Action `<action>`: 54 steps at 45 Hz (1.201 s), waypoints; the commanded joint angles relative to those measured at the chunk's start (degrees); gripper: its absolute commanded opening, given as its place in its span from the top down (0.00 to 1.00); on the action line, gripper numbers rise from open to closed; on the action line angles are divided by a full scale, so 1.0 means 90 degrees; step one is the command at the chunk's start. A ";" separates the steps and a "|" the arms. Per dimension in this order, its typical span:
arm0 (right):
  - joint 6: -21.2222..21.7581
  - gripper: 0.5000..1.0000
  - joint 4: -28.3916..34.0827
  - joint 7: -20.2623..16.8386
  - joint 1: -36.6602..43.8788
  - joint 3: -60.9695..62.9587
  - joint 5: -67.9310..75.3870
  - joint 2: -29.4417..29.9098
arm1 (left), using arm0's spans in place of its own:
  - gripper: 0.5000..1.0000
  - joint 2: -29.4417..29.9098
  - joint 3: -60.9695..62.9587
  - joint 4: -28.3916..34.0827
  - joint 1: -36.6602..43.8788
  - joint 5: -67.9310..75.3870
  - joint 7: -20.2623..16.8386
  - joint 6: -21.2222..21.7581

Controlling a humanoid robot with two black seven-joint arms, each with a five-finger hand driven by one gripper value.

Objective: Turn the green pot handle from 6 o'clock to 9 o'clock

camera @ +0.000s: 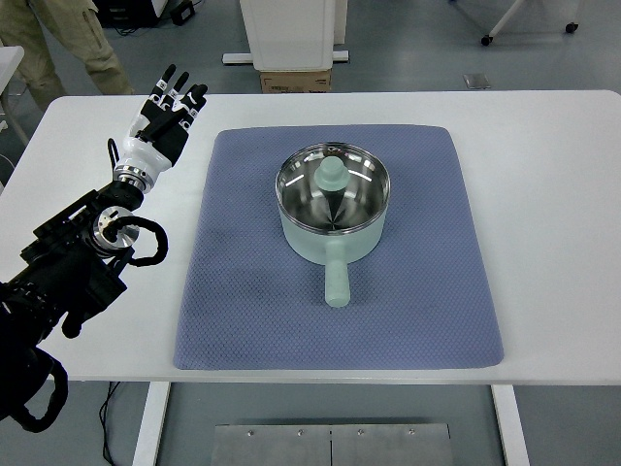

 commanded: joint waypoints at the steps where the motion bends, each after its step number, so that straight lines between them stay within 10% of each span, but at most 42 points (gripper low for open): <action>1: -0.0001 0.00 0.0000 0.0000 -0.0001 0.0000 0.0000 0.0000 | 0.00 0.0008 0.0000 -0.0010 -0.0016 0.0001 -0.0001 -0.0035; 29: -0.0001 0.00 0.0000 0.0000 -0.0001 0.0000 0.0000 0.0000 | 0.00 0.0077 0.0010 -0.0088 -0.0279 0.0401 0.0009 -0.0797; 54: -0.0001 0.00 0.0000 0.0000 -0.0001 0.0000 0.0000 0.0000 | 0.00 0.0741 -0.0176 -0.2042 -0.0475 0.1427 -0.0108 -0.1024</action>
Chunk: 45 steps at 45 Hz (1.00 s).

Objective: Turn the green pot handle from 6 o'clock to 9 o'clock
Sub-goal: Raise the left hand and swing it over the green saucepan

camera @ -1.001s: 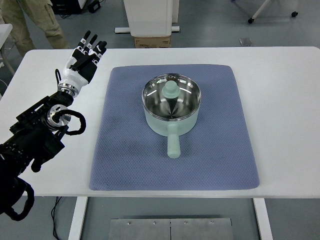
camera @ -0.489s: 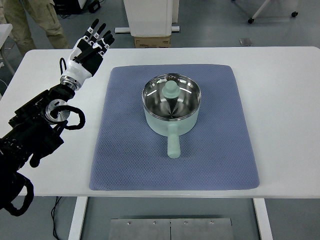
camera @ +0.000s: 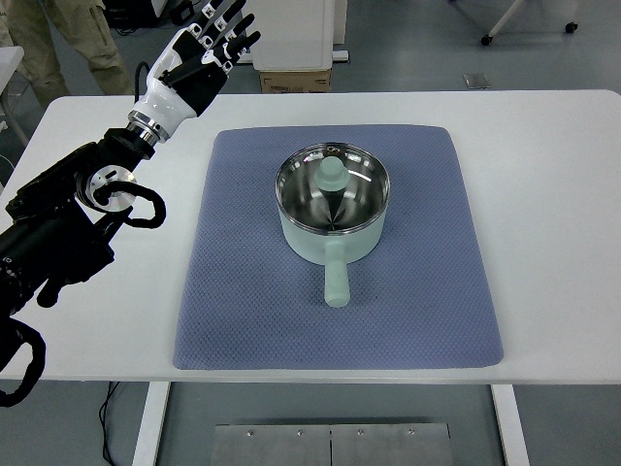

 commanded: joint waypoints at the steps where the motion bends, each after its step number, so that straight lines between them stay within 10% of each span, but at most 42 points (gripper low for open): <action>1: 0.0000 0.00 0.0000 0.0000 0.0001 0.0000 0.0000 0.0000 | 0.00 0.0110 -0.0075 -0.0439 0.0001 0.0117 -0.0003 0.0001; 45: 0.0000 0.00 0.0000 0.0000 0.0001 0.0000 0.0000 0.0000 | 0.00 0.0628 -0.0672 -0.4064 -0.0047 0.4297 0.0026 0.0001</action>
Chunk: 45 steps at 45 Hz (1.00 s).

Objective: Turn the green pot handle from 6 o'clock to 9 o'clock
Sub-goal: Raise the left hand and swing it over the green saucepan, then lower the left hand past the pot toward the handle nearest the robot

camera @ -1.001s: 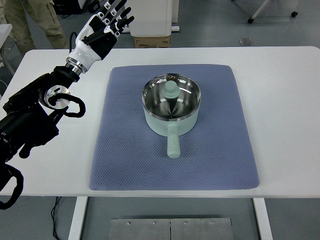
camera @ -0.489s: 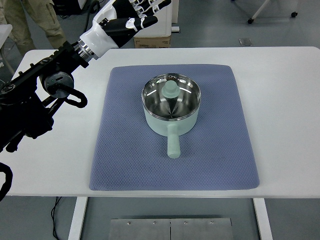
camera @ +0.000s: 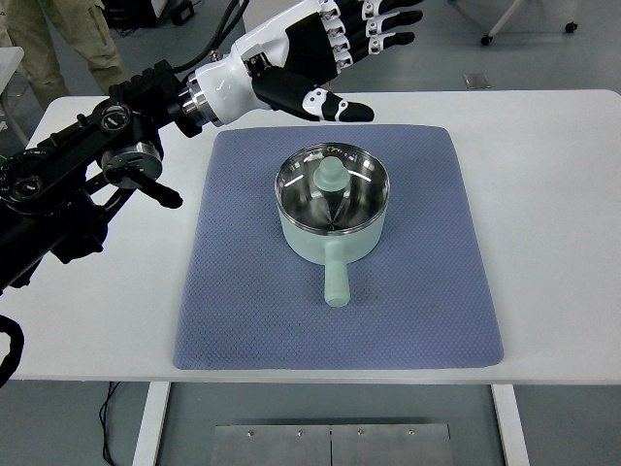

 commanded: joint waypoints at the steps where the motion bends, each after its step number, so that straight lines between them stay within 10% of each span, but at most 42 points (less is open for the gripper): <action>1: 0.0002 0.00 0.0000 0.0001 0.0000 0.0000 0.0000 0.0000 | 0.00 0.0000 0.0001 -0.0231 -0.0017 0.0324 0.0011 0.0000; 45: 0.0002 0.00 0.0000 0.0001 0.0000 0.0000 0.0000 0.0000 | 0.00 -0.0254 0.0089 -0.1179 -0.0388 0.2981 0.0059 0.0000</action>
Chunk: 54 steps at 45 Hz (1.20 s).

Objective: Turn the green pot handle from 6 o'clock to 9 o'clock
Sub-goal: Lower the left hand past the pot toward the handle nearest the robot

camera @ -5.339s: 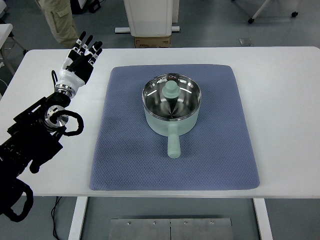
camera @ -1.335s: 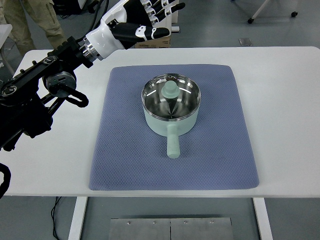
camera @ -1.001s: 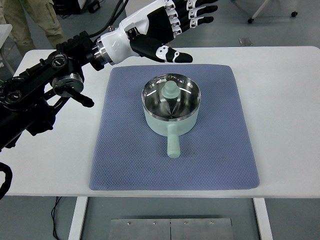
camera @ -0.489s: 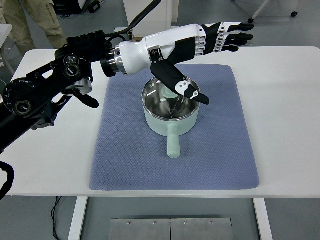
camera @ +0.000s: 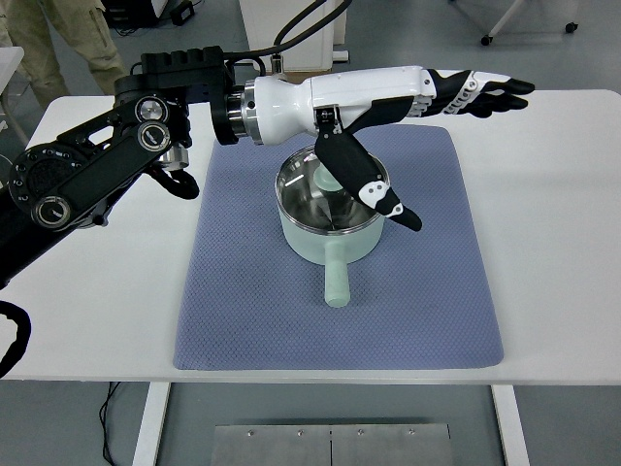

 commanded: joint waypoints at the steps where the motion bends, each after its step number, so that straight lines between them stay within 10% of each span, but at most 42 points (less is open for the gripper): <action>1: -0.0001 0.00 0.0000 0.0000 -0.0001 0.0000 0.0000 0.0000 | 0.00 -0.0101 0.0016 -0.0024 -0.0010 0.0205 -0.0001 0.0000; 54: -0.0001 0.00 0.0000 0.0000 -0.0001 0.0000 0.0000 0.0000 | 0.00 -0.0404 0.1996 -0.0209 -0.1094 0.1915 -0.0040 0.0000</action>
